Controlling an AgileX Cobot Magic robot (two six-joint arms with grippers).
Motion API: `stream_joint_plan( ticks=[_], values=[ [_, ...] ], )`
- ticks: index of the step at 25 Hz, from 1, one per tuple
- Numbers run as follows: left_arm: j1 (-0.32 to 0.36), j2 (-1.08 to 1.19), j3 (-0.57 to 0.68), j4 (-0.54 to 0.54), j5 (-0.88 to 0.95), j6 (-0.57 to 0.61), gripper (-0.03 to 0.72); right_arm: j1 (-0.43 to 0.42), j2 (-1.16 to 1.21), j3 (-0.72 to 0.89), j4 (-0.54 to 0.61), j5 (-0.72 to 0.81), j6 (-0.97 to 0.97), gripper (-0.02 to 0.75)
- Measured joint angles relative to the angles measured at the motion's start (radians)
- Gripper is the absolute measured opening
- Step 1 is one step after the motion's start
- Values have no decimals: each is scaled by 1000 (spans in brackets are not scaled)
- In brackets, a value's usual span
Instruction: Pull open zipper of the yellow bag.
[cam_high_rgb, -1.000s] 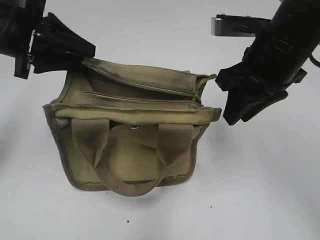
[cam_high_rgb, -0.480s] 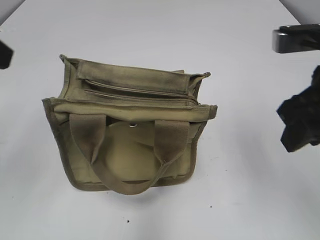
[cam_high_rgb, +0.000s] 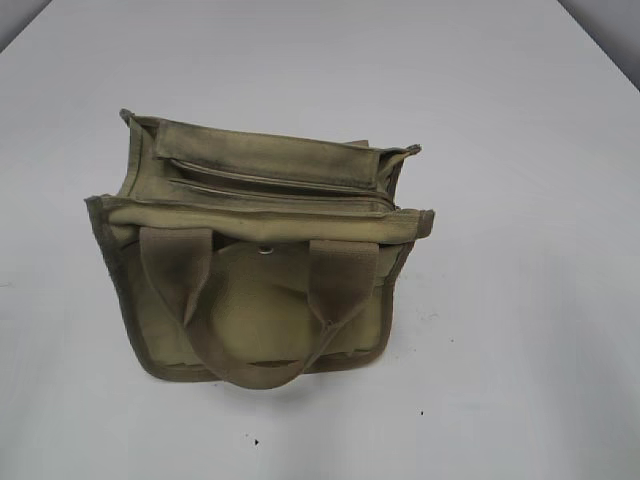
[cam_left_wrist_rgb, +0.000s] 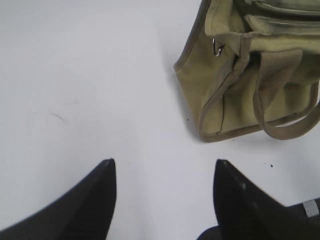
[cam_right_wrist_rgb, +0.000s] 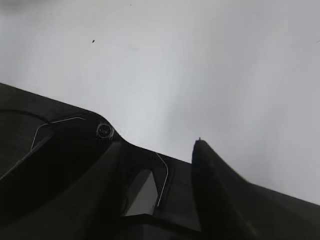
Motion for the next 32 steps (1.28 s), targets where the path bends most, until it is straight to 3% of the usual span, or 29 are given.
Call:
stream_joint_plan(
  ticks=[6,13,32],
  values=[
    [0,-247,80,4,-1,-3,459,0,-308,133,-4,8,-36,344],
    [0,-281,105,4,26,-4,420,0,-563,145,-5,8,-93,344],
    [0,-281,107,7,32,-4,414,0,-592,147,57,8,-112,343]
  ],
)
